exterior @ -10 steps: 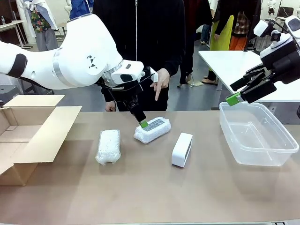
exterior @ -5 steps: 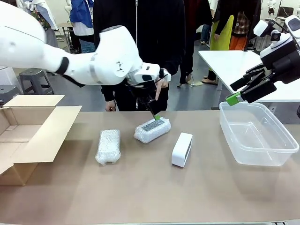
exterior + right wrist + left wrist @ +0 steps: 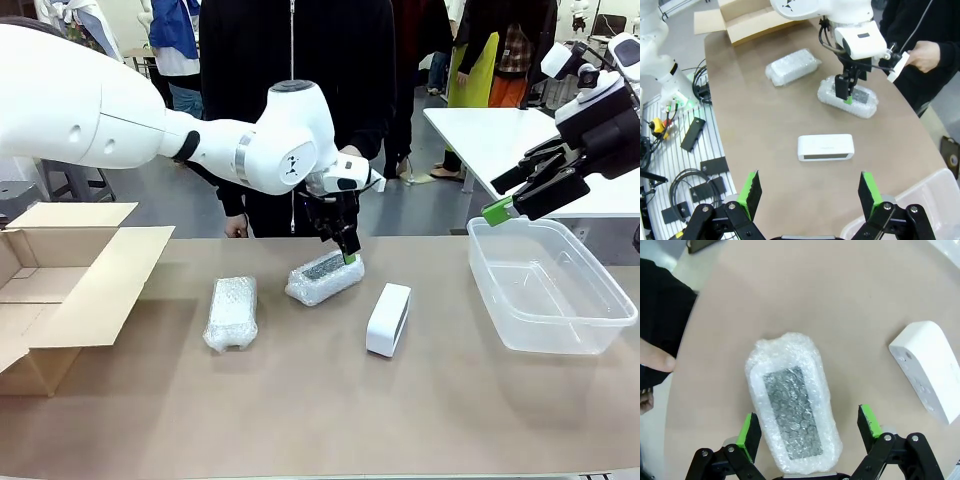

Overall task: Separate and place wrapped and unwrapped clocks.
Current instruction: Pick up the Digital clock indicated by the person.

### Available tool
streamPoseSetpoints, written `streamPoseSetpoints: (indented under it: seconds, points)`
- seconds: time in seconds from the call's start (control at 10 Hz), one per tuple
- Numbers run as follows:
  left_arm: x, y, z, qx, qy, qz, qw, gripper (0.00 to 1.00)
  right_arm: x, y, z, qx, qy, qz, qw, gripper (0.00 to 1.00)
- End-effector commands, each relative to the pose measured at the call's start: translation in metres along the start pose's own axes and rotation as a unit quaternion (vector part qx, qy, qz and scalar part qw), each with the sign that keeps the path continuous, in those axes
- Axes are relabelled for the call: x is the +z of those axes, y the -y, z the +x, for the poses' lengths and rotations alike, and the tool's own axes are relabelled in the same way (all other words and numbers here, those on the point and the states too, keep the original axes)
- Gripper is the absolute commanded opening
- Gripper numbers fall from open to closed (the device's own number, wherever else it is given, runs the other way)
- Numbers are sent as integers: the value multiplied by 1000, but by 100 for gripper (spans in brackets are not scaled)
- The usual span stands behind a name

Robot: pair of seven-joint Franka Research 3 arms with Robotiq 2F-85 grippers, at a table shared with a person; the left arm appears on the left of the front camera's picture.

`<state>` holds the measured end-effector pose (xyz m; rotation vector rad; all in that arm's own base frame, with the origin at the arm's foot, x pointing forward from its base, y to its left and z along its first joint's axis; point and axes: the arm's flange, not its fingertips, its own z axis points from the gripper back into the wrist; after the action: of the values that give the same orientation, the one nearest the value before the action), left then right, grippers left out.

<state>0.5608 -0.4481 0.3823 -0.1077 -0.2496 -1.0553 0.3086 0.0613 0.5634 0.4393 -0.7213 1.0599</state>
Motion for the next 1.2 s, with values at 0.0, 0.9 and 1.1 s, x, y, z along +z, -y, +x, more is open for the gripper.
streamPoseSetpoints:
  seconds: [0.0, 0.9, 1.1]
  points:
    - [-1, -2, 1, 17, -24, -2, 1000, 100, -2, 2, 0, 2, 7, 9, 1000, 100]
    - [-29, -22, -16, 34, -46, -2, 998, 100, -2, 2, 0, 2, 7, 9, 1000, 100]
    - [-34, -22, -15, 35, -54, -10, 998, 100, -2, 2, 0, 2, 7, 9, 1000, 100]
